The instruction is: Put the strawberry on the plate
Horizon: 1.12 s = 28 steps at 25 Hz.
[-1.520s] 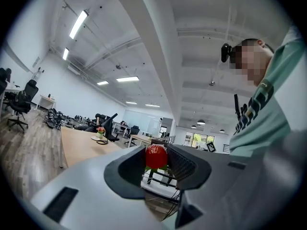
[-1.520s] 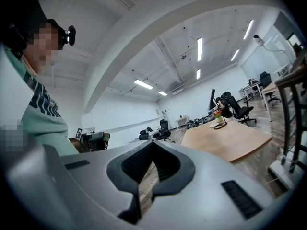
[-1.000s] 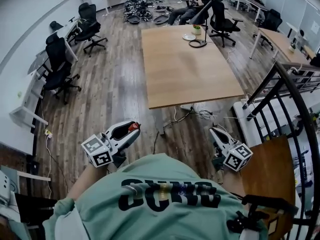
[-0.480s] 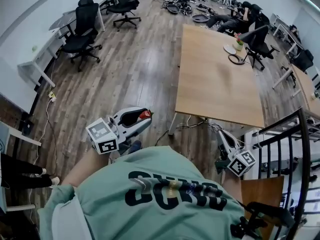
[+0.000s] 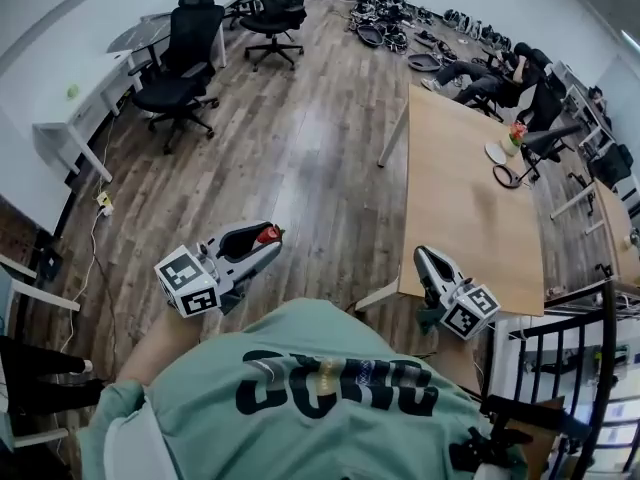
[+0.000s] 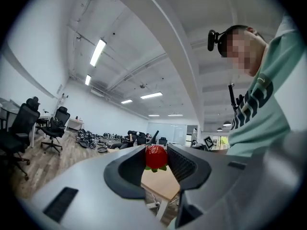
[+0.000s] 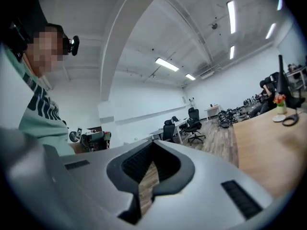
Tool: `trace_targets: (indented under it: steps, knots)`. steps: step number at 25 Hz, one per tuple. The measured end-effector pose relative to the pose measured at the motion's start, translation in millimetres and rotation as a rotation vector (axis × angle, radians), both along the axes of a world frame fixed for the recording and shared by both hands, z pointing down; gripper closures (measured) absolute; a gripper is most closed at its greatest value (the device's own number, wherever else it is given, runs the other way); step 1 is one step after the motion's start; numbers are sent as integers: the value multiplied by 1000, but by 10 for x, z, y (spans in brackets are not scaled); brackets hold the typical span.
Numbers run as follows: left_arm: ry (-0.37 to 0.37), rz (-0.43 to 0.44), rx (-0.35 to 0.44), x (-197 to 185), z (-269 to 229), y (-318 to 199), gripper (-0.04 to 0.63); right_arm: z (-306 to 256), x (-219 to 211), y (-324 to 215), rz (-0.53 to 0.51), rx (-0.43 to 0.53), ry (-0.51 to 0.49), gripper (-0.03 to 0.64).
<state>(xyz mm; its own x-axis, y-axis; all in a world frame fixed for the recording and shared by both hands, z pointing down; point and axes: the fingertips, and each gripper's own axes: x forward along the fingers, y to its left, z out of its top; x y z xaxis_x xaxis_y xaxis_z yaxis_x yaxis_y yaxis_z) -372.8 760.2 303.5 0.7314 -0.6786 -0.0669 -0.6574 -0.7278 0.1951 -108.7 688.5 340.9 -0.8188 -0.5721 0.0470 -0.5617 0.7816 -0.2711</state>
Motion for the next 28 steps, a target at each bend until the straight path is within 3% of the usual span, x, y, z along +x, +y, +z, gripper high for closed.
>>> trace_targets:
  steps: [5,11,17,20,24,28]
  knots:
    - [11,-43,-19,-530,105,-431,453,161,-524,-426,-61,17,91,612]
    - [50,-69,-89,-645,326,-980,453,278,-570,-1082,-60,-26,69,612]
    - [37,-152,-76,-742,219,-1893,453,216,-724,-2199,-128,-4,38,612]
    - [74,-195,-101,-640,154,-2384,453,156,-655,-2819,-163,-6,26,612]
    - [64,-233,-80,-448,-28,-3096,453,41,-496,-3597,-220,49,28,611]
    - [75,-236,-75,-208,-74,-3642,453,88,-288,-4191,-219,41,11,612]
